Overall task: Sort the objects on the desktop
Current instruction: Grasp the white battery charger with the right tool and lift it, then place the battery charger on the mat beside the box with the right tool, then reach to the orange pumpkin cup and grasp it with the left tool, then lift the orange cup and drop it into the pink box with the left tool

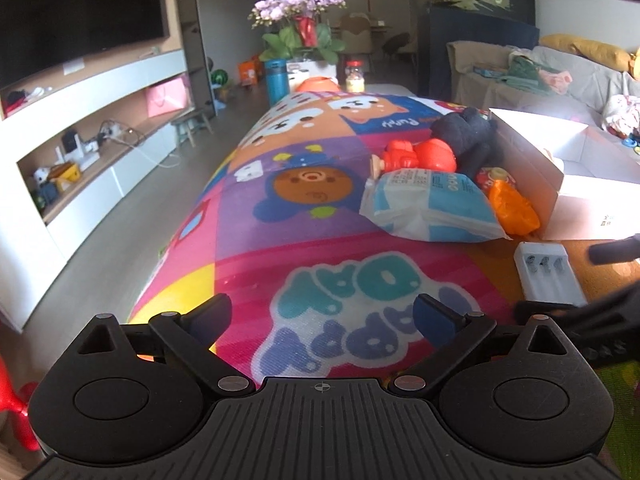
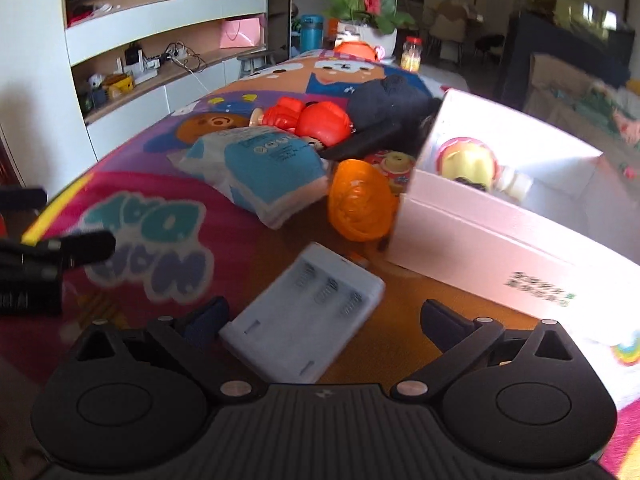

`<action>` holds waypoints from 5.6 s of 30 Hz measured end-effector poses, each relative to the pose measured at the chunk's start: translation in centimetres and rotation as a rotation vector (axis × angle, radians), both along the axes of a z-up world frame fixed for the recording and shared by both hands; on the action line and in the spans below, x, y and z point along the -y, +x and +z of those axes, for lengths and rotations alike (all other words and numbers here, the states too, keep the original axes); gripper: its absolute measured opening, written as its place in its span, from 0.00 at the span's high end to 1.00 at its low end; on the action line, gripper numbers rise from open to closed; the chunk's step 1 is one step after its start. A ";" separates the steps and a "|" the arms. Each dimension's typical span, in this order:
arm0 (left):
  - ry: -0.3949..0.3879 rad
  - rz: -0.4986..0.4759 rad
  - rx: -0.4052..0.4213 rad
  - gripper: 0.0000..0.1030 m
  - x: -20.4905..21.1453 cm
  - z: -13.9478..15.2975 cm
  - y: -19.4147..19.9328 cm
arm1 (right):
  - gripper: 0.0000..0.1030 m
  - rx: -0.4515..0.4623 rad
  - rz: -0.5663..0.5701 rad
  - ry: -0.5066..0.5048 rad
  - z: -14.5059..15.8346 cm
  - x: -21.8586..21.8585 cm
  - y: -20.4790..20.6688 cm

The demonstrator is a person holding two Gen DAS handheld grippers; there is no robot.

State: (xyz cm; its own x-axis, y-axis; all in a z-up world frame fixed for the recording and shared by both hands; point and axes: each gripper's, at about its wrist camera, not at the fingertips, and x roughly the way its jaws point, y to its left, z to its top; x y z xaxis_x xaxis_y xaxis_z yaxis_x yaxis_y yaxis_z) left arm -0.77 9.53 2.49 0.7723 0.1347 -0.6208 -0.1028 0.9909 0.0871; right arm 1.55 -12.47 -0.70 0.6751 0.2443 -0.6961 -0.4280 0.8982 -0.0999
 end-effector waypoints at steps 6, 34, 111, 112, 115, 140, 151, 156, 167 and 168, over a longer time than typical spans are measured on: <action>-0.028 -0.015 -0.004 0.02 0.6 -0.5 0.2 | 0.02 0.154 -0.140 -0.196 0.6 3.4 -1.7; -0.018 -0.419 0.062 0.02 9.5 -1.3 6.4 | 0.05 0.023 -0.360 0.130 -0.1 13.8 -4.6; -0.022 -0.592 0.049 0.20 13.5 -2.5 3.6 | 0.00 -0.002 -0.391 0.114 -1.1 12.9 -3.7; -0.022 -0.597 0.044 0.27 13.6 -2.6 3.8 | 0.00 -0.002 -0.391 0.114 -1.1 12.9 -3.7; 0.001 -0.609 0.039 0.37 14.0 -2.8 3.5 | 0.00 -0.002 -0.391 0.114 -1.1 12.9 -3.7; -0.022 -0.543 0.013 0.19 12.9 -2.2 0.4 | 0.12 -0.032 -0.251 0.120 0.3 11.4 -4.1; 0.003 -0.530 0.002 0.39 15.1 -2.3 1.4 | 0.12 0.000 -0.280 0.138 3.8 15.4 -8.6; 0.015 -0.569 0.058 0.39 14.7 -0.4 -1.2 | 0.12 0.075 -0.244 0.136 6.7 16.1 -11.5; 0.039 -0.600 0.398 0.37 17.9 10.9 1.2 | 0.12 0.285 -0.235 0.187 12.3 16.9 -13.8; 0.029 -0.589 0.419 0.30 18.2 11.8 2.6 | 0.12 0.284 -0.246 0.194 12.4 16.9 -13.4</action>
